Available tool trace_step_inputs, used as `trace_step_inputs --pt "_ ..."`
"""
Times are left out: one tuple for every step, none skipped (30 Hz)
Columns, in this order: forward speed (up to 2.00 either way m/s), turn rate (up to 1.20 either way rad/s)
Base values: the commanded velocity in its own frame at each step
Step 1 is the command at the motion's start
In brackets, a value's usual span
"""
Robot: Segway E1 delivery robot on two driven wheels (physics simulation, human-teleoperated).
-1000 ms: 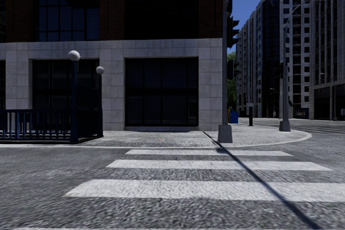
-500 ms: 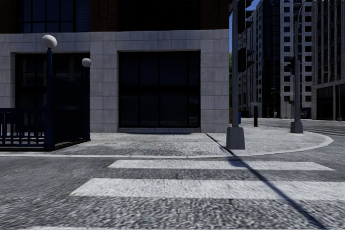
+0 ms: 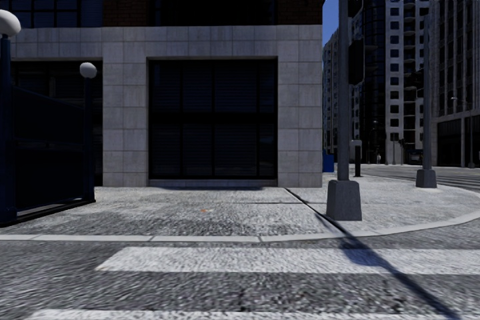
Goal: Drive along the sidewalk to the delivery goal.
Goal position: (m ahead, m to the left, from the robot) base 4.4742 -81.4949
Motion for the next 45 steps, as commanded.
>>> trace_step_inputs --pt "1.56 0.00" --pt "1.55 0.00" --pt "1.55 0.00" --pt "1.55 0.00" --pt "1.53 0.00" --pt "1.51 0.00" --pt "1.50 0.00" --pt "1.46 0.00" --pt "1.46 0.00" --pt "1.42 0.00" --pt "1.38 0.00" --pt "1.37 0.00" --pt "1.37 0.00" --pt "1.37 0.00" --pt "1.37 0.00" --pt "1.36 0.00" --pt "1.36 0.00" --pt "1.36 0.00" --pt "1.36 0.00" --pt "1.36 0.00" --pt "1.36 0.00" --pt "1.36 0.00" --pt "1.36 0.00" --pt "1.36 0.00" --pt "1.36 0.00" --pt "1.36 0.00" --pt "1.36 0.00" --pt "1.36 0.00" --pt "1.36 0.00" --pt "1.36 0.00" --pt "1.36 0.00" --pt "1.36 0.00" --pt "1.36 0.00" --pt "1.36 0.00" --pt "1.36 0.00" --pt "1.36 0.00" --pt "1.36 0.00" --pt "1.36 0.00" --pt "1.36 0.00" --pt "1.36 0.00" --pt "1.36 0.00" --pt "1.36 0.00" --pt "1.36 0.00" --pt "1.36 0.00" --pt "1.36 0.00"
